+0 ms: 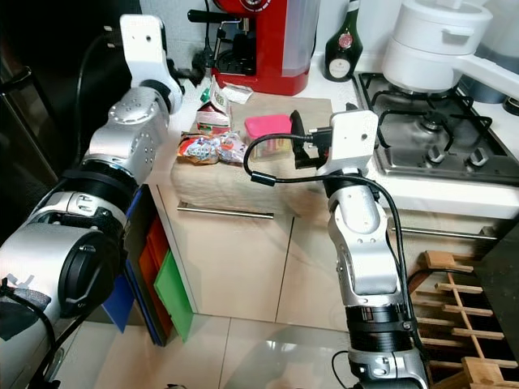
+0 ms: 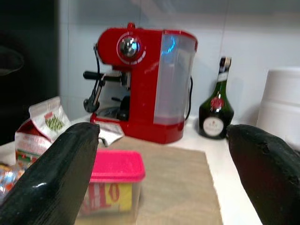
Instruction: Restocking fridge
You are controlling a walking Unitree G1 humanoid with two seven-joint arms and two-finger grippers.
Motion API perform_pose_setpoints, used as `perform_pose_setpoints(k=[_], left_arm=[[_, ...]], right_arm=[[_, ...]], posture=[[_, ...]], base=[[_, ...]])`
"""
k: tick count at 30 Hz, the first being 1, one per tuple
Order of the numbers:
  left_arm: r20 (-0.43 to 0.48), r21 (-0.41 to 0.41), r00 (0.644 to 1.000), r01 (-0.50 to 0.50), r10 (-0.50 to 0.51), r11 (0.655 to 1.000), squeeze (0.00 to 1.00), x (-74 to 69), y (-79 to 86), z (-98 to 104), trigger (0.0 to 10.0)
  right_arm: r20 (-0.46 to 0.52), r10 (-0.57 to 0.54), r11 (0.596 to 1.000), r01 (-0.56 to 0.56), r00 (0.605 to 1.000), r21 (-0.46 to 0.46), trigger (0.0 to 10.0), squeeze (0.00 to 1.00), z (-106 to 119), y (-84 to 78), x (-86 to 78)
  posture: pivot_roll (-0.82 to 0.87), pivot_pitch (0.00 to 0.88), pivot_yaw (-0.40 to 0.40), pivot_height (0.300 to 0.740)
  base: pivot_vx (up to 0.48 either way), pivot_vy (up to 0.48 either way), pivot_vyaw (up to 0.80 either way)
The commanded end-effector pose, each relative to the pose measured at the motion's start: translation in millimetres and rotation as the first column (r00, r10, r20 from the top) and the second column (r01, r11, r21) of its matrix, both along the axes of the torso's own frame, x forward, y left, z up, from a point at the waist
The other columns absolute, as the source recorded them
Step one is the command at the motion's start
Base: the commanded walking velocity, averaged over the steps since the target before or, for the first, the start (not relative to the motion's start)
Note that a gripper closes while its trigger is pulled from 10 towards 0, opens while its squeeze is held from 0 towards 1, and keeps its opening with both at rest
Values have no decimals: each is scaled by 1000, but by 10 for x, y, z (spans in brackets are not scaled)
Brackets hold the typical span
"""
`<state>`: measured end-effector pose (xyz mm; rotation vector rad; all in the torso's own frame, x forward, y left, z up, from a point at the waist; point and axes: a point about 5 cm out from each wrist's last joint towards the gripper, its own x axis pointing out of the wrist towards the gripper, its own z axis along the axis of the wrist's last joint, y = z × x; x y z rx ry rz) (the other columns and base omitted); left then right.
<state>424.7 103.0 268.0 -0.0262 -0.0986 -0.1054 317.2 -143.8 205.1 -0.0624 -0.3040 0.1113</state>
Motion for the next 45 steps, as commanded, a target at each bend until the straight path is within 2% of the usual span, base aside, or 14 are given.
perform_pose_setpoints(k=[1,8,12,20,29,33,38,42,45], left_arm=[[12,2,1000,4,-4,1000,0,10,-25,57,10000],[18,-13,999,-42,42,999,0,29,23,104,10000],[24,-25,999,-36,36,999,0,32,-14,151,10000],[-45,-34,999,8,-9,999,0,8,-189,-54,10000],[-85,-3,996,9,-9,1000,0,-9,-242,-184,10000],[-91,12,996,-20,21,1000,0,-9,-220,-208,10000],[-56,17,990,-128,128,992,0,9,-73,-143,10000],[-39,42,987,-157,158,987,0,13,-32,-119,10000],[-62,62,983,-168,172,984,0,13,20,-182,10000]], right_arm=[[8,6,1000,-6,1000,6,10000,0,33,27,-29],[-17,3,1000,-3,1000,-8,10000,0,-16,-11,-132],[-26,-4,1000,3,1000,-19,10000,0,-18,-47,-176],[-54,-21,999,19,998,-32,10000,0,-47,-75,-296],[-84,-40,998,36,996,-44,10000,0,-75,-123,-415],[-92,-50,998,45,995,-51,10000,0,-64,-145,-453],[-110,-69,996,63,992,-59,10000,0,-79,-196,-502],[-121,-64,997,57,991,-61,10000,0,-92,-194,-508],[-128,-45,997,37,991,-65,10000,0,-97,-166,-492]], posture=[[-121,47,62,740],[-169,88,52,740],[-186,105,49,740],[-234,145,58,740],[-271,177,58,740],[-287,185,60,740],[-296,189,56,740],[-289,184,45,740],[-283,174,35,740]], base=[[0,0,0],[0,0,0],[0,0,0],[0,0,0],[0,0,0],[0,0,0],[0,0,0],[0,0,0],[0,0,0]])
